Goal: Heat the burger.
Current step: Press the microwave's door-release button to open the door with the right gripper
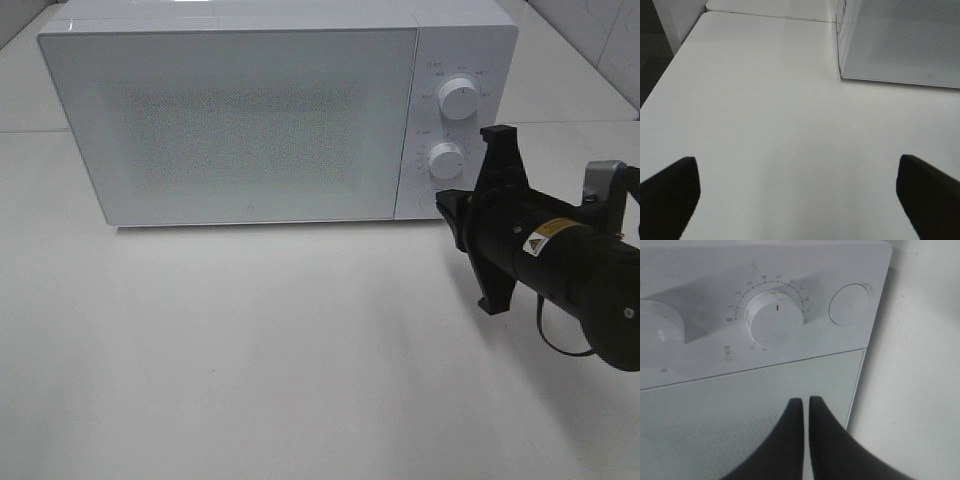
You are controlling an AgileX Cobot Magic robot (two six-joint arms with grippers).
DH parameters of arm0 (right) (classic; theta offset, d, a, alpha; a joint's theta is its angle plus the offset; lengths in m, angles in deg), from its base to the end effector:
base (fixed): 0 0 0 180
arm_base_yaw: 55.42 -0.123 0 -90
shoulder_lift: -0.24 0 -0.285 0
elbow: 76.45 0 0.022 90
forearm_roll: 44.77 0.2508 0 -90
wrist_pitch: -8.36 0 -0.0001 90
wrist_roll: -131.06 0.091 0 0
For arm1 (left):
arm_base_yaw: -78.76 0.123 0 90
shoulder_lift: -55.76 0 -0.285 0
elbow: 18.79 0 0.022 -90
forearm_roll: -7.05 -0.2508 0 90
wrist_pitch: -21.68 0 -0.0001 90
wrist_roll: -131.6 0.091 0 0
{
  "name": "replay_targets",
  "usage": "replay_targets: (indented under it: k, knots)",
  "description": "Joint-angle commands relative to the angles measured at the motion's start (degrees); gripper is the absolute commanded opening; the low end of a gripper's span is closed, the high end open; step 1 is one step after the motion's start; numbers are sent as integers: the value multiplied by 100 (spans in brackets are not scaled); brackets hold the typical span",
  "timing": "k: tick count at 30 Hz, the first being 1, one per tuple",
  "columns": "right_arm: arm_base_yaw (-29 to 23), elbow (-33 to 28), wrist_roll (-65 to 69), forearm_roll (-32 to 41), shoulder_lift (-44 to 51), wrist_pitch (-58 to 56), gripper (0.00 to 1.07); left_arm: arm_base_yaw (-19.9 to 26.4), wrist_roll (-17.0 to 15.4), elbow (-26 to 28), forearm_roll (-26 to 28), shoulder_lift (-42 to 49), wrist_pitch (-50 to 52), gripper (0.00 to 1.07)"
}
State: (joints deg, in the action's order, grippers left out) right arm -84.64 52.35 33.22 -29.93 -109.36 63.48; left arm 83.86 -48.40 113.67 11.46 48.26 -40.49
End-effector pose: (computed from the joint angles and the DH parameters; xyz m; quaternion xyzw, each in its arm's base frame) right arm 0.2573 0.1220 0.1364 0.4622 0.6527 0.4723 0.3705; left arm -0.0083 -0.0070 0.2804 -0.0356 0.8522 -0.0152 0.5217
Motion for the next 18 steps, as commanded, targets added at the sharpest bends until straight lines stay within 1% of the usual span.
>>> replay_targets:
  k: [1, 2, 3, 4, 5, 6, 7, 8, 9, 10, 11, 13, 14, 18]
  knots:
    - [-235, 252, -34, 355, -120, -92, 0, 17, 0, -6, 0, 17, 86, 101]
    - [-235, 252, -34, 355, -120, -92, 0, 17, 0, -6, 0, 17, 86, 101]
    - [-367, 344, -97, 653, -155, -178, 0, 17, 0, -6, 0, 17, 86, 101]
    - [-367, 344, -97, 653, -155, -178, 0, 17, 0, -6, 0, 17, 86, 101]
    - [-516, 390, -264, 1060, -155, -252, 0, 17, 0, -6, 0, 17, 86, 101]
    - [-567, 390, -372, 1261, -155, -235, 1, 17, 0, -6, 0, 17, 86, 101]
    - [-567, 390, -372, 1261, -155, -235, 1, 17, 0, -6, 0, 17, 86, 101]
    - [-653, 390, -584, 1719, -155, -229, 1, 17, 0, -6, 0, 17, 86, 101]
    - [-682, 390, -699, 1914, -155, -229, 1, 17, 0, -6, 0, 17, 86, 101]
    - [-682, 390, -699, 1914, -155, -229, 1, 17, 0, -6, 0, 17, 86, 101]
    - [-682, 390, -859, 2160, -155, -229, 1, 17, 0, -6, 0, 17, 86, 101]
    - [-682, 390, -877, 2257, -155, -223, 1, 17, 0, -6, 0, 17, 86, 101]
    - [-676, 390, -911, 2418, -155, -201, 1, 17, 0, -6, 0, 17, 86, 101]
    - [-676, 390, -1003, 2492, -155, -126, 0, 17, 0, -6, 0, 17, 86, 101]
